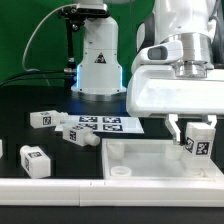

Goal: Assemble one leg

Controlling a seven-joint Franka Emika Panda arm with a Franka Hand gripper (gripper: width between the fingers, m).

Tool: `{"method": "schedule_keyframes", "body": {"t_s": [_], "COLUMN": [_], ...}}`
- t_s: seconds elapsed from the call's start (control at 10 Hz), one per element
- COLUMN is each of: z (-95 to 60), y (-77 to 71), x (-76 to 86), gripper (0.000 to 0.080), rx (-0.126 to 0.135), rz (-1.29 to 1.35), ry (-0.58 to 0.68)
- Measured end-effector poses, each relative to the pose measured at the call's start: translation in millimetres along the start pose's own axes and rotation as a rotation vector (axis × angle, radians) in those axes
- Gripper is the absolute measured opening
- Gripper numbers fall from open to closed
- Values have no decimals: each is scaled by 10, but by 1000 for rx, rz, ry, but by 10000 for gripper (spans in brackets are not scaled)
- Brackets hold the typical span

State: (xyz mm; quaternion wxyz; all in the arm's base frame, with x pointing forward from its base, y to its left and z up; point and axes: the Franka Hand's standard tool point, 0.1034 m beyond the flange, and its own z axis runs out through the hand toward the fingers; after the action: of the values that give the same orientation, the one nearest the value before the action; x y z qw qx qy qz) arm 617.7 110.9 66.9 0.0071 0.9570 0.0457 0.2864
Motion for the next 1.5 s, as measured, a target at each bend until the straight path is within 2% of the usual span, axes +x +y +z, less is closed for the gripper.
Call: {"method": "schedule_keyframes", "body": {"t_s": [0.7, 0.8, 0.9, 1.0, 1.1, 1.2, 1.4, 1.5], "z": [6, 6, 6, 7, 7, 1, -139, -196], "y": [-17, -18, -18, -18, -18, -20, -38, 0], "x": [11, 10, 9, 9, 9, 19, 236, 379], "gripper": [279, 385, 524, 609, 609, 643, 648, 649], "rx": [-9, -9, -9, -9, -9, -8, 12, 16], "rz": [-3, -4, -5, -5, -6, -6, 15, 29], "ry": [14, 14, 14, 14, 14, 13, -47, -54]}}
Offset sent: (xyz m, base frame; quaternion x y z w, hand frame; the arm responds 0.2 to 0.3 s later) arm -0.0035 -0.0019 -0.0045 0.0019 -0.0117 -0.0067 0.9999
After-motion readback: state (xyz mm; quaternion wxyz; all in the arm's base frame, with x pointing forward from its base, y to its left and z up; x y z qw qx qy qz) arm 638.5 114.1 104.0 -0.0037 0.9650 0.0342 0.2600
